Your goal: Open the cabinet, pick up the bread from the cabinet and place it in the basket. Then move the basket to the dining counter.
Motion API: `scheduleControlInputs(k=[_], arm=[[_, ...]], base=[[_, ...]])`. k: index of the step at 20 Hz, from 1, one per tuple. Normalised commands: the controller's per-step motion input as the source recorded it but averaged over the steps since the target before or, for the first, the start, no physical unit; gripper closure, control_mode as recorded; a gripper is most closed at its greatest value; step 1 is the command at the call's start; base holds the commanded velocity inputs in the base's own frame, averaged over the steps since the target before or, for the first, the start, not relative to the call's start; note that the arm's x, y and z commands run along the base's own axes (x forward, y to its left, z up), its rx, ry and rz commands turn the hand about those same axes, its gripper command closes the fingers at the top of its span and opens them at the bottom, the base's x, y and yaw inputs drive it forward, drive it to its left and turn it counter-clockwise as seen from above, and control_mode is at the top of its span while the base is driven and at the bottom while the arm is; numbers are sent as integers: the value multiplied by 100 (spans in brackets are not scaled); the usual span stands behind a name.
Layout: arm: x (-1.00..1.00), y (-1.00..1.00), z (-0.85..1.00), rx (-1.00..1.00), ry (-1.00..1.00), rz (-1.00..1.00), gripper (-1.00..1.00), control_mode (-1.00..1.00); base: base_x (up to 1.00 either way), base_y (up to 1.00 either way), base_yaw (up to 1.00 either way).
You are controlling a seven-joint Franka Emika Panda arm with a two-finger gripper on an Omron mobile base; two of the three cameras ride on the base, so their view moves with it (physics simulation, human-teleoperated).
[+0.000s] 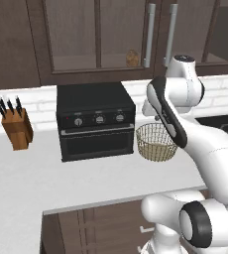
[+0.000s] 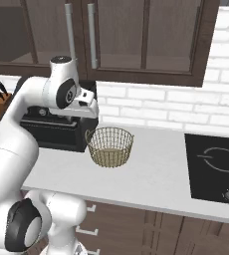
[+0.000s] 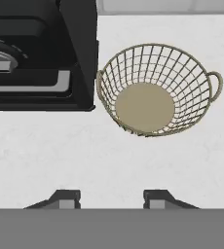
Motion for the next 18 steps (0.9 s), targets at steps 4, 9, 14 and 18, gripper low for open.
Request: scheduleControlInputs(k=[4,9,14,18], arm=[[-30,-4,-2,0,-2,0,-100,-100],[-53,-6,3,0,-37,0,-100,-100],[-31,0,60,0,-41,0,-100,-100],[0,-8,84,0,-17,0,-100,-100]], base=[[0,0,0],[0,0,0],[0,0,0],[0,0,0]])
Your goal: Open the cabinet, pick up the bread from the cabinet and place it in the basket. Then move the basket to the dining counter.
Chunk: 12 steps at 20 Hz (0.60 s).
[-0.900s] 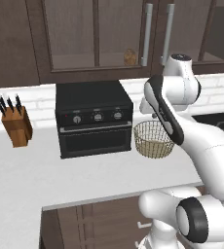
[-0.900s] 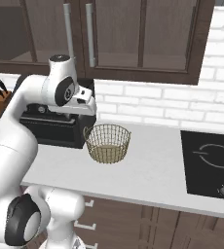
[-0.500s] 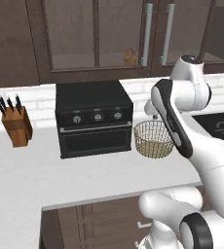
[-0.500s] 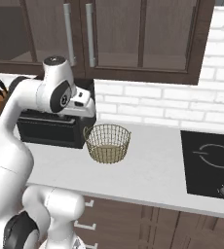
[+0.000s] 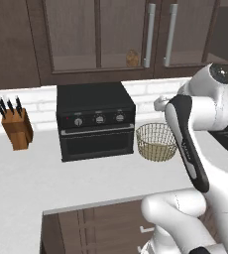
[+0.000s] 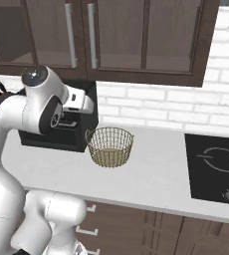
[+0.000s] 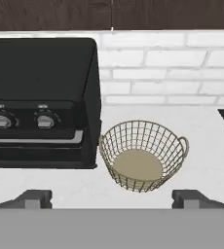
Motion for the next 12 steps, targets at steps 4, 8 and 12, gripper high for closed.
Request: scheduleControlInputs(k=[4,8,12], arm=[[0,-32,89,0,0,0,-100,-100],[9,-29,71,3,-2,0,-100,-100],[19,0,46,0,-19,-2,-100,-100]], base=[[0,0,0],[0,0,0],[0,0,0]])
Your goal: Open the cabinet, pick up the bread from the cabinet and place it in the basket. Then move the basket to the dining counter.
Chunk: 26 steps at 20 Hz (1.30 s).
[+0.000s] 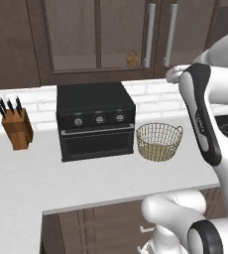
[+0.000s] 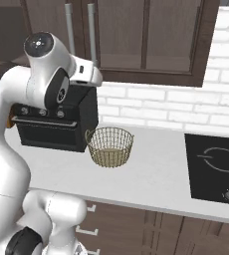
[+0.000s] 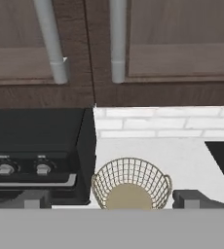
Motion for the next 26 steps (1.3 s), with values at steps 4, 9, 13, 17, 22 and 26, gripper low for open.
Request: scheduleControlInputs(k=[4,9,13,17,22,26], arm=[[29,0,27,2,-7,-5,-100,-100],[12,-24,34,7,-1,-3,-100,-100],[15,0,34,9,0,-4,-100,-100],[8,1,31,11,-2,0,-100,-100],[8,10,7,11,-10,-2,-100,-100],[15,36,-8,8,-15,-10,-100,-100]], base=[[0,0,0],[0,0,0],[0,0,0],[0,0,0],[0,0,0],[0,0,0]])
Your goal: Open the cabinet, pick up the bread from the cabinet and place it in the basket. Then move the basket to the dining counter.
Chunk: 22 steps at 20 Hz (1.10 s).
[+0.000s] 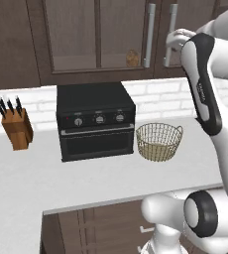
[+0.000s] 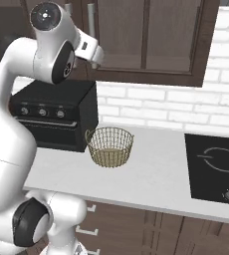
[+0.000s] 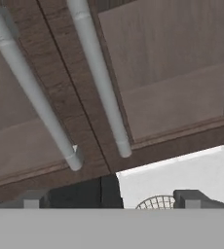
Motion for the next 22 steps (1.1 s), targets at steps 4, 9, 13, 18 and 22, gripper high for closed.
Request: scheduleControlInputs(k=[4,9,13,18,22], arm=[[53,32,0,7,-16,-7,-100,-100],[46,-40,4,3,-2,0,-100,-100],[0,-58,20,2,0,0,-100,-100],[3,-10,7,7,0,0,-100,-100],[0,37,0,6,0,0,-100,-100]], base=[[0,0,0],[0,0,0],[0,0,0],[0,0,0],[0,0,0]])
